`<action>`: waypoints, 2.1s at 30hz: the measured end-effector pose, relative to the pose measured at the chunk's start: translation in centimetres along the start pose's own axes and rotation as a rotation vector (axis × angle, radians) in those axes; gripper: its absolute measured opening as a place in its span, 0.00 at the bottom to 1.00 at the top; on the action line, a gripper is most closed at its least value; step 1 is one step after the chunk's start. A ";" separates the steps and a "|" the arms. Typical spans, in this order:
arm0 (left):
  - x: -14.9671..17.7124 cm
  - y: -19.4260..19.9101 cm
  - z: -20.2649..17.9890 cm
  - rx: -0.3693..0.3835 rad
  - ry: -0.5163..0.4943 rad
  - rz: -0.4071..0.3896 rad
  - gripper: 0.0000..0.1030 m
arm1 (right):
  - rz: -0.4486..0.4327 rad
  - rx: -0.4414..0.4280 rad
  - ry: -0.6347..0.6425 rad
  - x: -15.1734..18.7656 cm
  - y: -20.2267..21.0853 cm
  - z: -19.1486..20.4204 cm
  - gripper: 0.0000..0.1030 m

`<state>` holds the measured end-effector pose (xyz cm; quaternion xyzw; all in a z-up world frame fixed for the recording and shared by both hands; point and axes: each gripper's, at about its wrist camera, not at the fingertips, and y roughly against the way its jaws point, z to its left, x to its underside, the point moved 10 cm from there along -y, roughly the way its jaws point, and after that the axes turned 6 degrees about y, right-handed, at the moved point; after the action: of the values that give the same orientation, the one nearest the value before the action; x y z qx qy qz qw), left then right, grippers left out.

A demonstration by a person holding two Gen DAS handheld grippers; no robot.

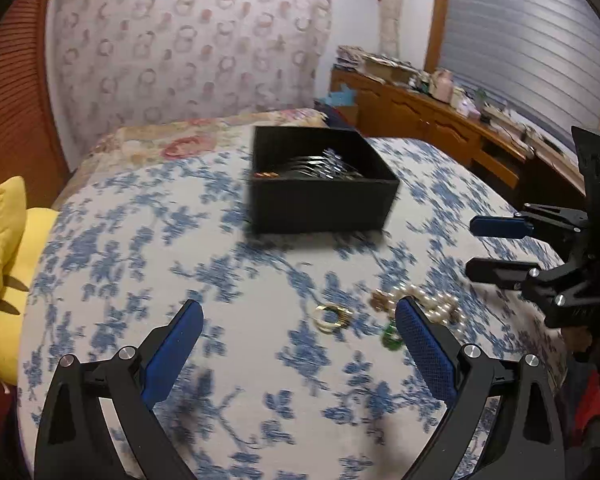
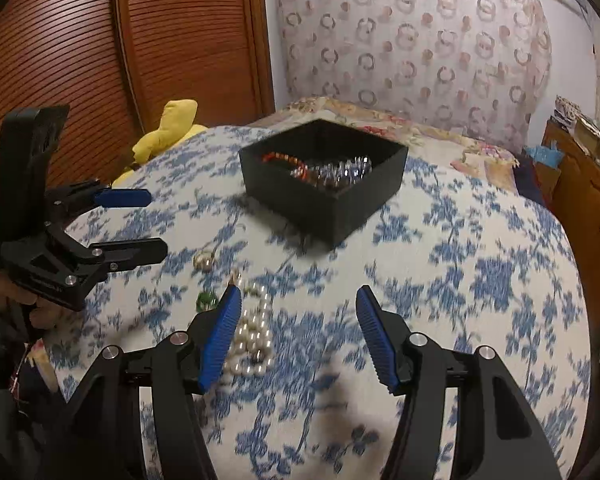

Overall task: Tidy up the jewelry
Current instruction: 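Move both tools back to the remaining jewelry beside the box, then grasp the gold ring with the left tool while the right tool grasps the pearl necklace, then lift the pearl necklace with the right tool while the left tool carries the ring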

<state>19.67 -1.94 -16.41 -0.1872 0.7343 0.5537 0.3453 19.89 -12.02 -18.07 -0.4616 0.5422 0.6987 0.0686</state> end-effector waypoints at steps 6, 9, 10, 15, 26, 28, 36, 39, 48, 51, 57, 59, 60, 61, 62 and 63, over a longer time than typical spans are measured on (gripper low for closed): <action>1.0 -1.4 -1.4 0.011 -0.036 0.058 0.74 | 0.012 -0.026 -0.010 1.7 0.3 1.2 0.60; 1.2 -2.0 -1.7 0.016 -0.045 0.080 0.59 | 0.018 -0.033 -0.011 2.1 0.3 1.6 0.60; 1.2 -2.1 -1.8 0.019 -0.045 0.084 0.55 | 0.020 -0.034 -0.010 2.2 0.2 1.7 0.60; 1.1 -3.0 -2.1 0.035 -0.039 0.112 0.37 | 0.028 -0.039 -0.011 2.4 0.0 1.9 0.60; 1.1 -4.2 -2.3 0.003 -0.075 0.130 0.23 | 0.037 -0.036 -0.003 2.6 -0.2 1.9 0.60; 1.0 -4.1 -2.2 0.001 -0.079 0.126 0.23 | 0.038 -0.035 -0.002 2.5 -0.3 1.8 0.60; 1.2 -3.0 -1.8 0.004 -0.053 0.097 0.22 | 0.045 -0.059 0.004 1.6 -1.3 1.9 0.55; 1.1 -2.6 -1.5 0.008 -0.042 0.088 0.22 | 0.045 -0.075 0.008 1.0 -1.8 2.3 0.51; 1.1 -2.3 -1.2 0.011 -0.029 0.076 0.22 | 0.072 -0.106 0.015 0.0 -4.2 3.2 0.34; 1.1 -2.2 -1.2 0.012 -0.027 0.075 0.23 | 0.080 -0.115 0.005 0.0 -4.5 3.2 0.28; 0.8 -1.7 -1.2 0.014 -0.017 0.061 0.23 | 0.074 -0.120 0.022 0.0 -3.9 3.3 0.09; 0.5 -1.2 -1.3 0.015 -0.016 0.049 0.22 | 0.058 -0.118 0.024 -0.3 -3.0 3.1 0.09; 0.3 -0.9 -1.4 0.016 -0.016 0.042 0.22 | 0.051 -0.116 0.023 -0.5 -2.6 3.0 0.09; 0.0 -0.6 -1.5 0.017 -0.017 0.036 0.23 | 0.045 -0.114 0.023 -0.7 -2.1 2.8 0.09; -0.3 -0.3 -1.6 0.018 -0.018 0.026 0.23 | 0.035 -0.106 0.026 -0.9 -1.6 2.7 0.09; -0.5 0.0 -1.7 0.018 -0.018 0.018 0.23 | 0.027 -0.097 0.030 -1.2 -1.1 2.5 0.09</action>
<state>19.52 -3.57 -15.80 -0.1722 0.7378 0.5519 0.3485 19.76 -9.08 -18.01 -0.4672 0.5149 0.7182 0.0285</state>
